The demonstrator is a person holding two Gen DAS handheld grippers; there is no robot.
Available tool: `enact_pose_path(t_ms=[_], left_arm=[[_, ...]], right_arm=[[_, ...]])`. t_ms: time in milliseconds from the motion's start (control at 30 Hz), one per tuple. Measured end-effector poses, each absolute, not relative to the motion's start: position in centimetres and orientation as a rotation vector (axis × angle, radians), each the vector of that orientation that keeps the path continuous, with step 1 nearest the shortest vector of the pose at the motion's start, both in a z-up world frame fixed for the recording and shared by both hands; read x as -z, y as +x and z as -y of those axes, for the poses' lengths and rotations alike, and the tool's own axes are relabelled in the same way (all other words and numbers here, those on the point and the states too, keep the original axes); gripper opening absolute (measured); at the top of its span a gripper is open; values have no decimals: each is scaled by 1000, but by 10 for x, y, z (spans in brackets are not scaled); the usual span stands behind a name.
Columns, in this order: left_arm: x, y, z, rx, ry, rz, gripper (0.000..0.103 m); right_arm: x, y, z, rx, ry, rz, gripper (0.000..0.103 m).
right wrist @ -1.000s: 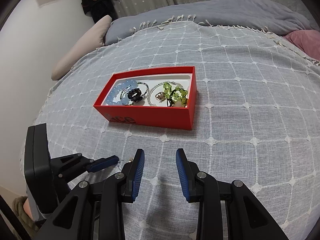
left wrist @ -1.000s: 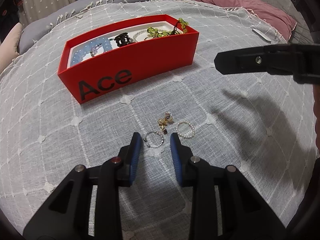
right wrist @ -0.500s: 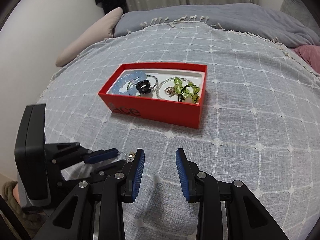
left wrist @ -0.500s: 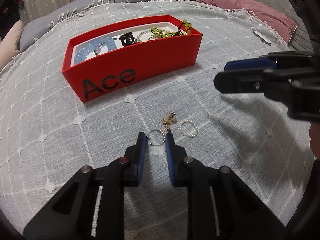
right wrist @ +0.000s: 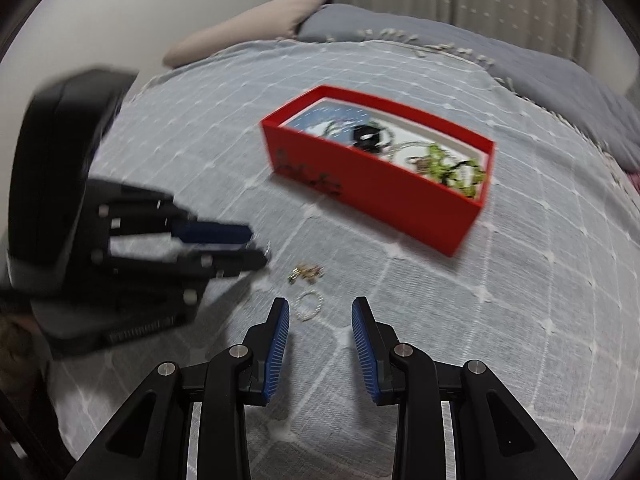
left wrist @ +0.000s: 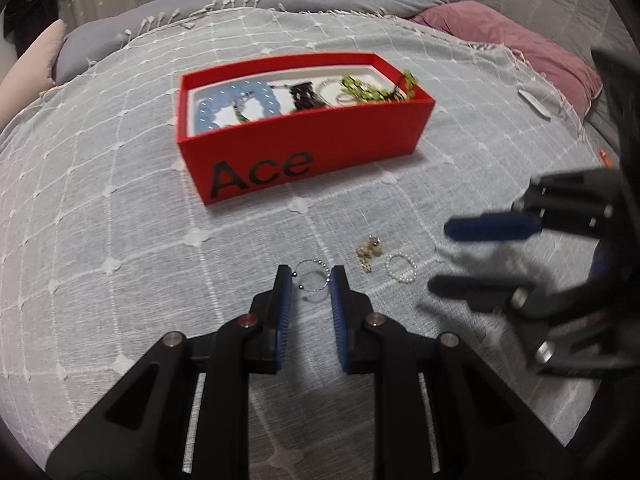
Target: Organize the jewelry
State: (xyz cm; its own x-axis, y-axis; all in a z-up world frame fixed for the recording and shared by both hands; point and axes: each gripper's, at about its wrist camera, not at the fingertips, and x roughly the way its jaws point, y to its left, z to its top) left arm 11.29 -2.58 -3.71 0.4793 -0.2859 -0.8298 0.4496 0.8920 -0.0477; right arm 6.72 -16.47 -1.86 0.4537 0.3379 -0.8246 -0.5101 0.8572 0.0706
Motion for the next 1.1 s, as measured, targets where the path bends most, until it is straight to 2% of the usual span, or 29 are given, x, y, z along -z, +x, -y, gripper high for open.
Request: enact_pose_path(t_ms=[33, 133, 300, 400, 433, 467, 500, 567, 733, 767, 1100], left_arm=[[34, 114, 22, 448, 171, -969, 21], [29, 115, 14, 429, 140, -960, 21], [26, 118, 5, 408, 100, -958, 21], [24, 120, 4, 404, 92, -956, 21], [24, 120, 3, 403, 89, -955, 21], [24, 120, 3, 402, 87, -954, 21], [23, 120, 2, 401, 86, -954, 21], [23, 120, 1, 396, 82, -954, 21], [21, 121, -3, 387, 69, -950, 21], [21, 122, -3, 386, 67, -948, 21], [20, 122, -4, 377, 60, -943, 21]], right_arm=[[21, 66, 161, -541, -215, -966, 33], [29, 65, 153, -562, -250, -963, 50], [42, 72, 144, -546, -276, -965, 49], [48, 75, 139, -536, -293, -945, 37], [48, 76, 139, -538, -292, -939, 30], [49, 77, 137, -539, -292, -938, 17], [51, 78, 135, -538, -293, -943, 11], [51, 77, 131, -531, -310, -947, 6], [45, 77, 133, -507, -305, -961, 5], [41, 78, 137, -501, -293, -955, 1], [13, 80, 167, -521, -185, -915, 3]])
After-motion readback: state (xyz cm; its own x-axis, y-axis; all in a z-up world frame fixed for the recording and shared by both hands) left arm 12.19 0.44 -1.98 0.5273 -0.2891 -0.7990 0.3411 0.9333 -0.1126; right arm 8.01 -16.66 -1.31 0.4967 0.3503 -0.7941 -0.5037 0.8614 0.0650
